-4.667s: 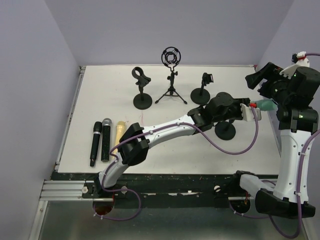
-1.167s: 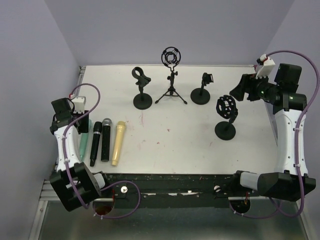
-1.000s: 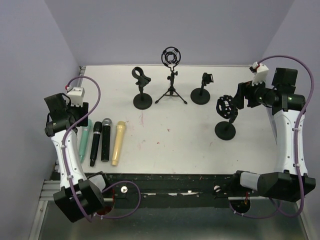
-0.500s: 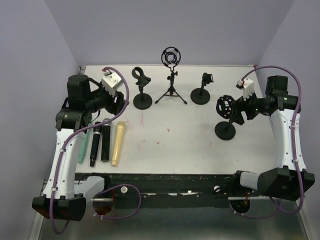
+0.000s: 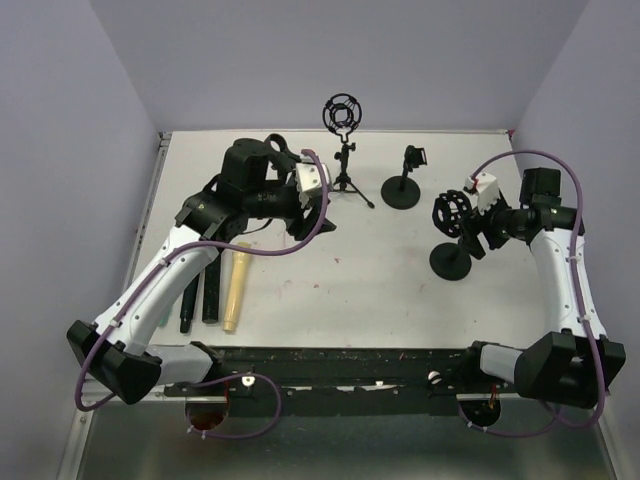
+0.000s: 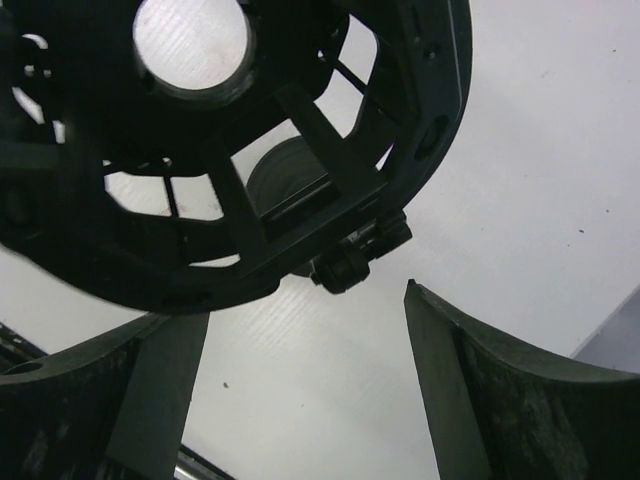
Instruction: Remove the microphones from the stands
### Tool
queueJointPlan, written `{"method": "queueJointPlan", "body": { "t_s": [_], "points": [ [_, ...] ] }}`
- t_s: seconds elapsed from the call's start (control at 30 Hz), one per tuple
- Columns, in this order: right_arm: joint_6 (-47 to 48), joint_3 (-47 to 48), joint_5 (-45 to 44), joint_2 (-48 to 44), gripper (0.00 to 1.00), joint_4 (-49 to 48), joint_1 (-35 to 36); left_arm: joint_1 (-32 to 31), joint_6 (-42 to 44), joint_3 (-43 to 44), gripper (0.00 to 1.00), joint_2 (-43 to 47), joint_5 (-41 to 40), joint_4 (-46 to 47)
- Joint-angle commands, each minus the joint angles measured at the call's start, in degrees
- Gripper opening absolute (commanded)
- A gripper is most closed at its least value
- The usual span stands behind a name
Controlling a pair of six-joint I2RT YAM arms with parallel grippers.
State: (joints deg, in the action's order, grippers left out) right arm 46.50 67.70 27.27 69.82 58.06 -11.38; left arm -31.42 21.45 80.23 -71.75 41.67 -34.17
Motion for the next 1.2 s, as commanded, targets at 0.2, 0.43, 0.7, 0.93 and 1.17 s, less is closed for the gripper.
{"method": "queueJointPlan", "body": {
  "t_s": [0.2,0.43,0.7,0.93,1.17],
  "points": [
    [-4.7,-13.4,1.2,-4.2,0.79,-23.9,-0.3,-3.4,-1.6,1.9,0.64,-1.0,1.0,3.1],
    [-3.6,-20.8,8.4,-8.6,0.59,-32.2,-0.3,-3.4,-0.4,2.2,0.64,-0.4,-1.2,2.4],
    [-5.4,-17.7,20.5,-3.7,0.30,-34.7,3.3,-3.3,1.6,1.0,0.64,1.8,-3.6,1.1],
    [-6.2,-13.1,23.6,3.7,0.17,-38.7,11.3,-3.3,3.1,-0.9,0.64,4.1,-5.3,0.1],
    [-8.3,-5.1,27.1,12.8,0.09,-43.6,16.9,-3.1,3.9,-2.2,0.64,5.5,-6.9,-0.2]
  ]
}}
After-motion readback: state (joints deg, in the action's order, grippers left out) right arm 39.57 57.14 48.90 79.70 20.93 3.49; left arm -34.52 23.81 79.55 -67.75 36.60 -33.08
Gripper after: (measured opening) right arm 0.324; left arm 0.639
